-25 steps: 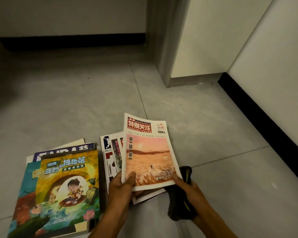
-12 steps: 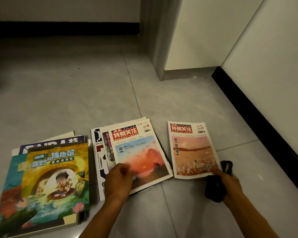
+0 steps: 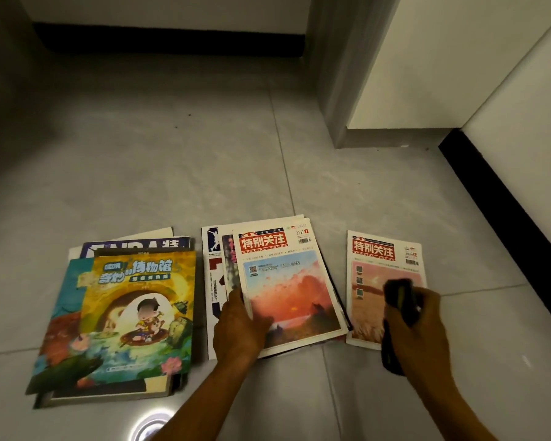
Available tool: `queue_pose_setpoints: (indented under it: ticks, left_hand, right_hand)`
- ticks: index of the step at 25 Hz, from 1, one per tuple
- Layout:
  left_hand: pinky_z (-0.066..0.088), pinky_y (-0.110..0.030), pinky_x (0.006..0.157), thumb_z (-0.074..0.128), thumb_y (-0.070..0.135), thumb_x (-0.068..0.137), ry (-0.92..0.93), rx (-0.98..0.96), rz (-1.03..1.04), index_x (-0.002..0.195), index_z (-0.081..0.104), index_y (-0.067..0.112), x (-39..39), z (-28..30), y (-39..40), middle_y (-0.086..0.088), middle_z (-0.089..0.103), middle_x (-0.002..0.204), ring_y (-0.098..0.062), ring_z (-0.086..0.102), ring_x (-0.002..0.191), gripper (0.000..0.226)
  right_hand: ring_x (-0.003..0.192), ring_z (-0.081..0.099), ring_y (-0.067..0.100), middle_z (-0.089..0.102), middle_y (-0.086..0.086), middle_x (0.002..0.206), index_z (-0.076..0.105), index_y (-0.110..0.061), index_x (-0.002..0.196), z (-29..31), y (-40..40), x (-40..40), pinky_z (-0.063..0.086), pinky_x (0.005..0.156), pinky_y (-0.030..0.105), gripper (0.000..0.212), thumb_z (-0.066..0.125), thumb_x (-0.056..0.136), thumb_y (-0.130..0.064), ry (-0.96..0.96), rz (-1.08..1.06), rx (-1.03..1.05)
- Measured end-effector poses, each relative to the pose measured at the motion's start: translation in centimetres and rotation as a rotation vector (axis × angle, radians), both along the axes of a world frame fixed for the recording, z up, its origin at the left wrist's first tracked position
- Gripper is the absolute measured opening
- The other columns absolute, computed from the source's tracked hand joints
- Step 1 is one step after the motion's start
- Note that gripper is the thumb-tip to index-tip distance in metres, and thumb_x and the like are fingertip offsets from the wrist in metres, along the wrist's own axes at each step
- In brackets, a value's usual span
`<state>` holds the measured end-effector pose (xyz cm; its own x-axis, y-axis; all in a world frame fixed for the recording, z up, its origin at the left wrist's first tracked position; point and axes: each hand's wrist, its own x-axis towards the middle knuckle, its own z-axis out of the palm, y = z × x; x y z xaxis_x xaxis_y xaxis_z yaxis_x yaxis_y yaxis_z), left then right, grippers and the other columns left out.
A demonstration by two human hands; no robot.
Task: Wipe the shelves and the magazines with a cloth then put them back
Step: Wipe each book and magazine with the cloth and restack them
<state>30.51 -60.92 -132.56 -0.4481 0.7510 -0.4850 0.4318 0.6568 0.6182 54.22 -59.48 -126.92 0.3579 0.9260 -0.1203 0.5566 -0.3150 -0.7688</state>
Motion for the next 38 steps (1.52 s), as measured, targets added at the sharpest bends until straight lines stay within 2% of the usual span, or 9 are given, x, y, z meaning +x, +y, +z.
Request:
queue_pose_setpoints:
  ticks: [3,11,17,20,22,24,27,32,38]
  left_hand:
    - [0.051,-0.037,0.085,0.075,0.024,0.079,-0.099,0.010,0.041,0.122,0.050,0.021,-0.7,-0.3,0.0,-0.001,0.064,0.121,-0.023,0.061,0.106,0.050]
    - [0.059,-0.033,0.071,0.072,0.008,0.080,-0.258,-0.070,0.075,0.089,0.068,0.019,-3.2,-1.4,0.6,-0.002,0.072,0.098,-0.020,0.068,0.086,0.015]
    - [0.057,-0.026,0.055,0.071,0.008,0.083,-0.319,-0.052,0.110,0.086,0.068,0.011,-3.6,-1.9,0.9,-0.004,0.072,0.088,-0.018,0.069,0.075,0.005]
    - [0.058,-0.024,0.057,0.067,0.004,0.085,-0.351,-0.031,0.091,0.082,0.067,0.012,-3.9,-2.0,0.7,-0.003,0.071,0.085,-0.015,0.068,0.073,0.008]
    - [0.060,-0.030,0.064,0.066,0.005,0.086,-0.341,-0.031,0.064,0.081,0.066,0.016,-4.0,-2.1,0.7,0.000,0.070,0.085,-0.015,0.068,0.076,0.012]
    - [0.060,-0.037,0.074,0.070,0.010,0.084,-0.308,-0.045,0.017,0.079,0.065,0.021,-4.0,-2.4,0.8,0.002,0.070,0.087,-0.017,0.069,0.081,0.013]
    - [0.059,-0.040,0.079,0.071,0.014,0.083,-0.286,-0.045,0.008,0.081,0.064,0.023,-4.0,-2.7,0.7,0.002,0.071,0.089,-0.017,0.068,0.084,0.012]
    - [0.056,-0.040,0.087,0.068,0.011,0.085,-0.294,-0.030,-0.021,0.091,0.066,0.022,-3.9,-2.8,0.5,0.003,0.070,0.100,-0.016,0.065,0.093,0.013]
    - [0.057,-0.037,0.082,0.068,0.016,0.087,-0.302,-0.011,-0.046,0.092,0.063,0.027,-4.2,-2.6,0.8,0.006,0.069,0.102,-0.013,0.065,0.093,0.014]
  right_hand:
    - [0.095,0.056,0.015,0.055,-0.008,0.113,0.053,-0.028,0.111,-2.8,3.3,-5.7,0.047,0.074,0.026,0.032,0.071,0.084,-0.027,-0.364,0.576,0.094]
    - [0.120,0.051,0.032,0.050,0.003,0.142,0.053,-0.027,0.132,-9.6,0.0,-8.9,0.048,0.092,0.049,0.055,0.035,0.092,-0.059,-0.699,0.978,0.232]
    - [0.132,0.041,0.040,0.045,0.014,0.145,0.044,-0.020,0.141,-10.9,3.4,-8.5,0.041,0.102,0.057,0.055,0.043,0.092,-0.046,-0.545,0.446,0.090]
    - [0.128,0.048,0.035,0.055,0.008,0.137,0.044,-0.029,0.135,-10.9,-0.9,-10.8,0.042,0.099,0.053,0.078,0.081,0.067,-0.039,-0.660,0.865,0.283]
    - [0.126,0.048,0.029,0.055,0.002,0.136,0.043,-0.033,0.133,-10.6,0.3,-9.0,0.045,0.095,0.050,0.064,0.072,0.076,-0.038,-0.691,1.071,0.400]
    - [0.125,0.048,0.032,0.052,0.004,0.138,0.040,-0.032,0.135,-9.9,3.2,-7.7,0.047,0.094,0.053,0.044,0.048,0.092,-0.038,-0.651,0.942,0.334]
    - [0.125,0.045,0.035,0.047,0.011,0.139,0.036,-0.029,0.140,-8.5,4.4,-9.6,0.044,0.098,0.055,0.064,0.066,0.084,-0.023,-0.408,0.598,0.010]
    - [0.112,0.058,0.028,0.059,0.000,0.130,0.057,-0.028,0.124,-9.0,1.7,-11.1,0.047,0.093,0.045,0.062,0.079,0.067,-0.023,-0.555,1.074,0.419]
    - [0.123,0.045,0.033,0.049,0.002,0.140,0.050,-0.029,0.133,-9.7,4.0,-11.7,0.045,0.097,0.054,0.063,0.072,0.076,-0.012,-0.466,0.627,0.161]
